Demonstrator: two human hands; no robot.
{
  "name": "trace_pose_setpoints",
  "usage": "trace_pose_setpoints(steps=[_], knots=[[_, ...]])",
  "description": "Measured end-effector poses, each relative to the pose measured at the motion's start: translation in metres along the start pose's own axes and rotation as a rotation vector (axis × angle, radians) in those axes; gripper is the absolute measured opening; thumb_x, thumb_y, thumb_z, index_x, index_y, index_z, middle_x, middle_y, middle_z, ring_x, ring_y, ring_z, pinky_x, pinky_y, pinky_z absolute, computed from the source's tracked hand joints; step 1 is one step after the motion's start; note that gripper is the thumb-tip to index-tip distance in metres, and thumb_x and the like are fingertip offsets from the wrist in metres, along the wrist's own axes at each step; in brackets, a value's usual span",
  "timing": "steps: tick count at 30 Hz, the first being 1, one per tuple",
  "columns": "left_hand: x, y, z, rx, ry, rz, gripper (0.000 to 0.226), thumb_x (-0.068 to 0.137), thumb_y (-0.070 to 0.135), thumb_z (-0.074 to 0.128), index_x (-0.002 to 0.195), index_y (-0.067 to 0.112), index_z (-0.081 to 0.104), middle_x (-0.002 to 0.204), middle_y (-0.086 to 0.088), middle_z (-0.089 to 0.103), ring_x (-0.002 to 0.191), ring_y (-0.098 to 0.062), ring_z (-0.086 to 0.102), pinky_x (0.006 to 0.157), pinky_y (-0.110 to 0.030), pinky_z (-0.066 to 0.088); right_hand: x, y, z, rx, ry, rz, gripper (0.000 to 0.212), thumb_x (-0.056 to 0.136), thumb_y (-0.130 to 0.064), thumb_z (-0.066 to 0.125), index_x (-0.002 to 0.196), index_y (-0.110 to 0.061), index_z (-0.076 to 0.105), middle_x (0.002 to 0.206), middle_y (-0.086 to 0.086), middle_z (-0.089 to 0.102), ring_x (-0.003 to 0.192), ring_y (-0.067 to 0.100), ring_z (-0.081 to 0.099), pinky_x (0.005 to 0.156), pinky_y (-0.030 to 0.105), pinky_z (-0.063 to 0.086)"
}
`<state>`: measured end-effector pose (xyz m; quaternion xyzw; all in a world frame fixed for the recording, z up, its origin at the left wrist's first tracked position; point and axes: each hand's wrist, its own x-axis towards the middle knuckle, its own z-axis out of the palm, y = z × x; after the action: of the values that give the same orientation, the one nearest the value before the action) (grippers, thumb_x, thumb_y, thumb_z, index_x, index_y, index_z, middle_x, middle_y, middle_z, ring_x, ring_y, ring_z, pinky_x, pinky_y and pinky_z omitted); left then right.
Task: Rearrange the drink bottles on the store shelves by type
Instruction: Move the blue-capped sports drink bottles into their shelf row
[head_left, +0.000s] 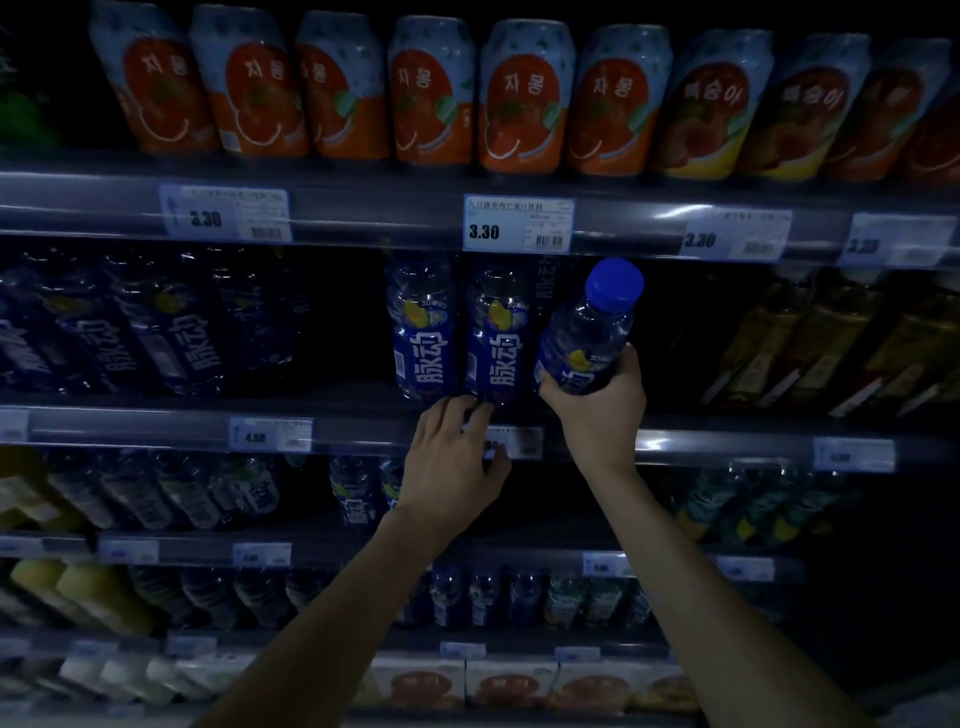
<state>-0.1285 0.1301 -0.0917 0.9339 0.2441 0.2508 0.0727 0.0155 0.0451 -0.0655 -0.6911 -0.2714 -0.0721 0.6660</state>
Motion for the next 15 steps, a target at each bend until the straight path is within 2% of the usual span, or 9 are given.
trace_pose_setpoints(steps=[3,6,10,15], knots=[[0.000,-0.002,0.000,-0.001,-0.001,0.007,0.048,0.090,0.033,0.054,0.132,0.009,0.050,0.133,-0.012,0.050,0.128,-0.032,0.041,0.109,-0.042,0.033,0.002,0.000,0.000,0.002,-0.006,0.005,0.060,0.065,-0.026,0.085,0.116,-0.022,0.054,0.108,-0.003,0.064,0.097,0.005,0.063,0.080,0.021,0.053],[-0.001,-0.003,0.000,-0.002,-0.016,0.006,0.048,0.091,0.034,0.053,0.134,0.010,0.048,0.135,-0.011,0.048,0.130,-0.031,0.038,0.110,-0.041,0.032,0.005,0.001,0.002,0.003,-0.011,0.022,0.061,0.066,-0.024,0.085,0.119,-0.019,0.054,0.110,-0.002,0.064,0.098,0.004,0.062,0.080,0.019,0.052],[-0.001,-0.005,-0.001,-0.010,-0.021,0.011,0.048,0.091,0.033,0.053,0.133,0.010,0.048,0.135,-0.010,0.048,0.130,-0.031,0.038,0.110,-0.041,0.032,0.014,-0.001,0.008,-0.019,-0.019,0.081,0.065,0.067,-0.024,0.084,0.124,-0.017,0.053,0.112,0.001,0.064,0.100,0.011,0.063,0.085,0.027,0.054],[0.000,-0.006,0.000,-0.020,-0.008,0.006,0.048,0.091,0.033,0.054,0.132,0.009,0.050,0.133,-0.010,0.051,0.129,-0.029,0.040,0.110,-0.040,0.033,0.026,-0.004,0.010,-0.062,-0.102,0.103,0.057,0.067,-0.023,0.083,0.116,-0.025,0.054,0.108,-0.002,0.066,0.096,0.010,0.063,0.082,0.025,0.053]])
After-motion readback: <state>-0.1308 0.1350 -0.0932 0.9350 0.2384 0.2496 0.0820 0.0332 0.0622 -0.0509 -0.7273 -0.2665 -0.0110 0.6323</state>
